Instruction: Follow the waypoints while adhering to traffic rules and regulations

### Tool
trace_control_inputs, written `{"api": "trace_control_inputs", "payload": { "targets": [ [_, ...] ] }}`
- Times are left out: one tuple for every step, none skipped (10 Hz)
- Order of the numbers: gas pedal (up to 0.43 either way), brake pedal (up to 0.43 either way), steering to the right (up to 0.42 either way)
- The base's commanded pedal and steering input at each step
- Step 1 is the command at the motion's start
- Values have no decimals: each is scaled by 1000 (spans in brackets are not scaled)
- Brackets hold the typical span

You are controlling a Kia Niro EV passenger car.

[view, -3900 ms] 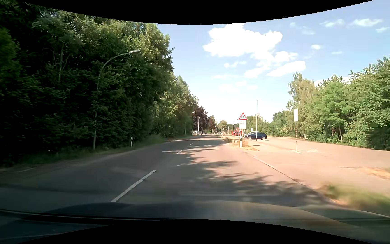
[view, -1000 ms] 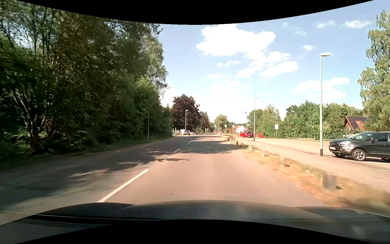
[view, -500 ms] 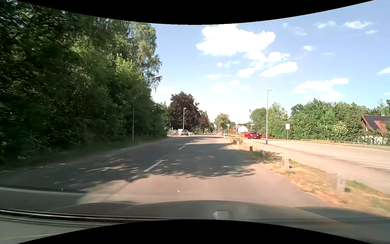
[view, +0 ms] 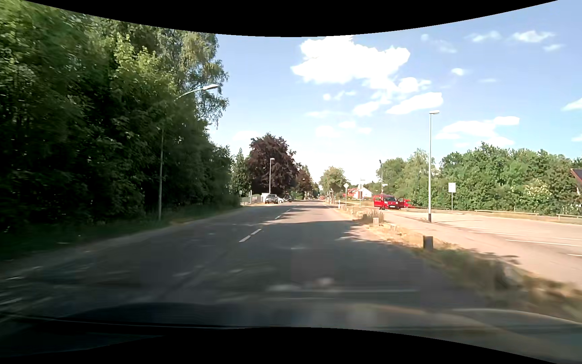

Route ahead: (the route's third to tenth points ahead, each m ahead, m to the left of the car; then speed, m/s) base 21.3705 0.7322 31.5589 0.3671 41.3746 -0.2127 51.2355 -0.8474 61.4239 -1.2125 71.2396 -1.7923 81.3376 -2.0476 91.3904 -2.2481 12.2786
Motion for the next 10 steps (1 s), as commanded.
{"api": "trace_control_inputs", "payload": {
  "targets": [
    [47,6,3],
    [0,6,3],
    [0,6,4],
    [0,6,5],
    [0,6,6],
    [0,6,7],
    [0,6,8],
    [0,6,8],
    [0,6,7],
    [0,6,7]
  ]
}}
